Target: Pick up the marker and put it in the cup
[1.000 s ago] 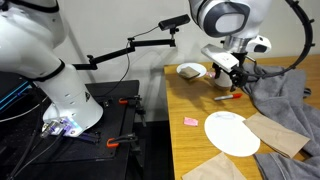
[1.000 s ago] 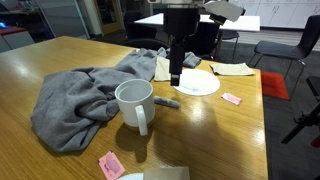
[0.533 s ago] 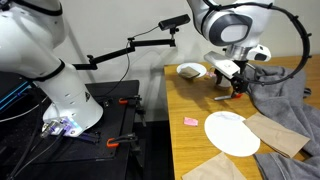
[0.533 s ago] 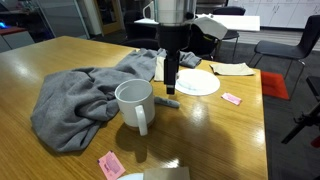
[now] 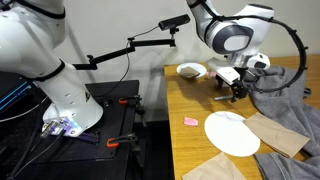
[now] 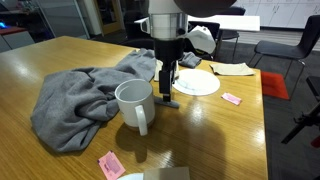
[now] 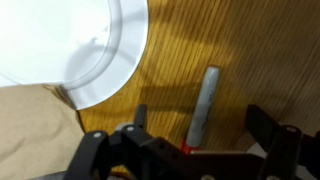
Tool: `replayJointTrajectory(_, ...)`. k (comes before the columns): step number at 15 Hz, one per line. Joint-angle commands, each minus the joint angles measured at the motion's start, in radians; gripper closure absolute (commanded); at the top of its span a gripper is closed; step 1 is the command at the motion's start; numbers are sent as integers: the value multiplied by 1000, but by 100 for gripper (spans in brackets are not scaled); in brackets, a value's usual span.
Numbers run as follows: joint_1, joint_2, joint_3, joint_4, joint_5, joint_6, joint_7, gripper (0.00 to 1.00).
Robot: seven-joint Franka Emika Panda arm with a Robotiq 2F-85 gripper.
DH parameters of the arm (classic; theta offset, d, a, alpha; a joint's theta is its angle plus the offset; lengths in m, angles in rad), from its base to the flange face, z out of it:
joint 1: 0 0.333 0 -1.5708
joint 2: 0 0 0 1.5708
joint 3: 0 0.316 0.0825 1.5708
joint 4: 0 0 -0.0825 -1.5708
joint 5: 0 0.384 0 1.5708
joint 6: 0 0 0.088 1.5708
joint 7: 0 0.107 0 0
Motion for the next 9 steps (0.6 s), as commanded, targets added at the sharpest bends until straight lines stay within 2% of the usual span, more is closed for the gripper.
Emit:
replayJointTrajectory(1,4,35,-2,43,-25,-14,40,0)
replayJointTrajectory(5,10,55,-6,46,-31,-15,45,0)
replayJointTrajectory(6,11,59,-7,45,-31,-14,46,24)
replayJointTrajectory(7,12,62,-7,45,-32,-14,46,28)
replayJointTrajectory(9,13,67,-7,46,-34,-15,47,44)
